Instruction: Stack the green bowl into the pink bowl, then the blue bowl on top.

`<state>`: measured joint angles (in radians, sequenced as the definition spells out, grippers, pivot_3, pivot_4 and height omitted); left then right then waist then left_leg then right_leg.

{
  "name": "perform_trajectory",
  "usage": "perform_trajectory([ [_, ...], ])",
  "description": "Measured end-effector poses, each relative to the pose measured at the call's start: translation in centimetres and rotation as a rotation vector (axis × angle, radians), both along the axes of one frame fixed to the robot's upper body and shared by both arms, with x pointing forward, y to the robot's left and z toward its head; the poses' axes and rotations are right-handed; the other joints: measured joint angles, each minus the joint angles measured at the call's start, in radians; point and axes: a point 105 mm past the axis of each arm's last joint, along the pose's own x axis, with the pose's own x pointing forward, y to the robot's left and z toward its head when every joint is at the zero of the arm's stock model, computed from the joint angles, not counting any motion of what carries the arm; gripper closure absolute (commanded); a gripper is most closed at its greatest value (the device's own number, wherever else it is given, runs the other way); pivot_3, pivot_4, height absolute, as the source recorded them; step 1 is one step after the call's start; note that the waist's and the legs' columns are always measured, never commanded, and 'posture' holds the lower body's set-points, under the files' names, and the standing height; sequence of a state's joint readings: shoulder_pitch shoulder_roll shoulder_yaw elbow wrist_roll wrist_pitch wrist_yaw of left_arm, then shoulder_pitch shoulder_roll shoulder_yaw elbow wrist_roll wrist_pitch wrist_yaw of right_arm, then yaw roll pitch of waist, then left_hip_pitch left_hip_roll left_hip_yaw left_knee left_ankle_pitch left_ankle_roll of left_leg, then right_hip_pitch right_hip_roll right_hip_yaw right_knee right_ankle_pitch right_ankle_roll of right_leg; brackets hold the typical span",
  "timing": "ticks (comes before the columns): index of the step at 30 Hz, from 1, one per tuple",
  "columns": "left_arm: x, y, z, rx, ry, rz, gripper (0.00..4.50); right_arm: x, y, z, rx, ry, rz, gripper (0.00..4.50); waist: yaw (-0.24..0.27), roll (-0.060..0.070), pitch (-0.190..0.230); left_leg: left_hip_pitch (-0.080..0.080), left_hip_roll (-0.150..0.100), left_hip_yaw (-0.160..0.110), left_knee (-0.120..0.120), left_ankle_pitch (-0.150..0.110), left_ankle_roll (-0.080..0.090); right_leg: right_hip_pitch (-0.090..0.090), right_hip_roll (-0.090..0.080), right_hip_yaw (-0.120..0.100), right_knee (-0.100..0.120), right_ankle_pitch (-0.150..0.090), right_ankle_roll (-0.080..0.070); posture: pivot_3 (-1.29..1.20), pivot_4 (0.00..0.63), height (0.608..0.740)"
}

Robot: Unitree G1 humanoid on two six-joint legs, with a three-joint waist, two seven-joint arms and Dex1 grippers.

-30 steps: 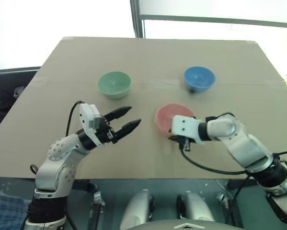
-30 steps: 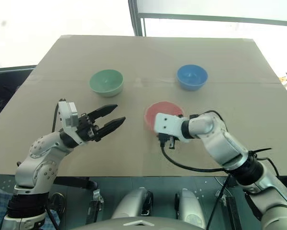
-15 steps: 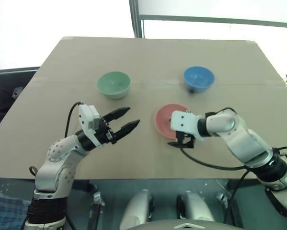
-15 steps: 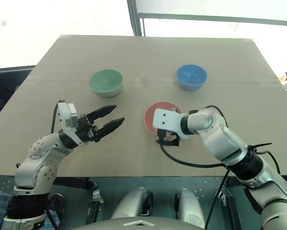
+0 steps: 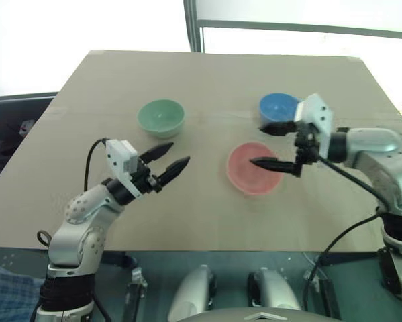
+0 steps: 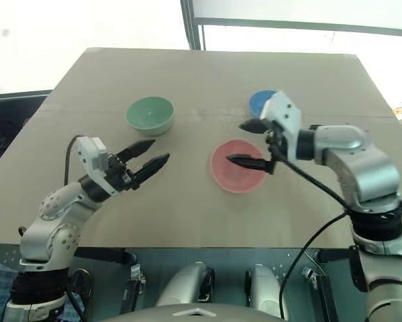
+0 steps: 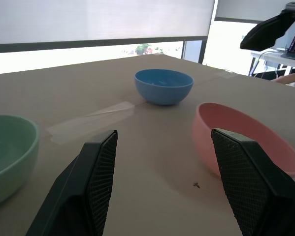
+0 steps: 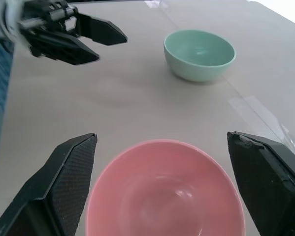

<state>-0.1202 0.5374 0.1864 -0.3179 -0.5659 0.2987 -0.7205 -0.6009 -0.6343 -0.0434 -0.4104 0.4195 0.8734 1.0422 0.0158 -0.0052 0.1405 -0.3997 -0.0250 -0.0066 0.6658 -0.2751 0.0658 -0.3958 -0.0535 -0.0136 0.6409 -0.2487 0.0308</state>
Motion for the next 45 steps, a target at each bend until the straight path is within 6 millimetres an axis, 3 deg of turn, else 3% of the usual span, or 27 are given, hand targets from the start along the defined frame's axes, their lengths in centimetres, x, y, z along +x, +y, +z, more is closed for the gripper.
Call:
perform_trajectory([
  [5,1.8,0.1,0.8,0.144,-0.037,0.075,1.30,-0.9,-2.7,1.1,0.141,0.034,-0.034,0.07,-0.001,0.000,0.000,0.000,0.001,0.000,-0.001,0.000,0.000,0.000,0.001,0.000,0.000,0.000,0.000,0.00,0.150,0.740],
  [9,3.9,1.9,1.3,0.281,-0.064,0.215,1.30,-2.0,-5.8,1.2,0.266,0.062,-0.092,0.07,0.000,0.000,0.000,0.000,0.000,0.001,-0.001,0.000,0.001,0.000,0.000,0.000,-0.001,0.000,0.000,0.00,0.150,0.740],
  [13,5.2,2.6,1.2,0.355,-0.065,0.283,1.30,-2.7,-7.6,1.1,0.282,0.060,-0.143,0.07,0.000,0.000,0.000,0.000,0.001,0.001,-0.001,0.000,0.001,0.000,0.000,0.001,0.000,0.000,0.000,0.00,0.150,0.740],
  [15,6.5,4.8,0.9,0.423,-0.043,0.379,1.30,-3.3,-9.2,0.7,0.280,0.061,-0.194,0.07,0.000,0.000,0.000,0.000,0.001,0.001,-0.001,0.000,0.001,0.000,0.000,0.001,0.000,0.000,0.000,0.00,0.150,0.740],
  [18,7.5,5.9,0.3,0.472,-0.022,0.418,1.30,-3.5,-10.0,0.8,0.264,0.043,-0.231,0.07,-0.002,0.000,0.000,0.000,0.001,0.002,-0.001,0.000,0.001,0.000,0.000,0.001,0.000,0.000,0.000,0.00,0.150,0.740],
  [27,9.9,7.5,-2.9,0.627,0.047,0.409,1.30,-3.5,-9.9,0.9,0.266,0.017,-0.248,0.07,0.003,-0.001,0.001,-0.001,0.001,0.001,-0.001,0.000,0.001,0.000,0.000,0.001,-0.001,0.000,0.000,0.00,0.150,0.740],
  [34,12.2,5.2,-2.6,0.676,-0.025,0.328,1.30,-3.5,-9.8,1.1,0.249,0.002,-0.251,0.07,0.002,-0.001,0.001,-0.002,0.000,0.002,-0.001,-0.001,0.001,-0.001,0.000,0.001,-0.001,0.000,0.000,0.00,0.150,0.740],
  [40,13.0,3.5,-3.0,0.714,-0.040,0.245,1.30,-3.3,-9.6,0.9,0.234,0.006,-0.254,0.07,-0.002,-0.001,0.001,-0.002,0.000,0.002,-0.001,0.000,0.001,-0.001,0.000,0.001,0.000,0.000,0.000,0.00,0.150,0.740],
  [45,13.3,2.6,-3.5,0.742,-0.025,0.180,2.86,-3.2,-9.6,1.0,0.232,-0.007,-0.258,0.00,-0.001,-0.001,0.001,-0.002,0.001,0.002,0.001,-0.001,0.002,-0.001,0.000,0.001,0.000,0.000,0.001,0.00,0.150,0.740],
])
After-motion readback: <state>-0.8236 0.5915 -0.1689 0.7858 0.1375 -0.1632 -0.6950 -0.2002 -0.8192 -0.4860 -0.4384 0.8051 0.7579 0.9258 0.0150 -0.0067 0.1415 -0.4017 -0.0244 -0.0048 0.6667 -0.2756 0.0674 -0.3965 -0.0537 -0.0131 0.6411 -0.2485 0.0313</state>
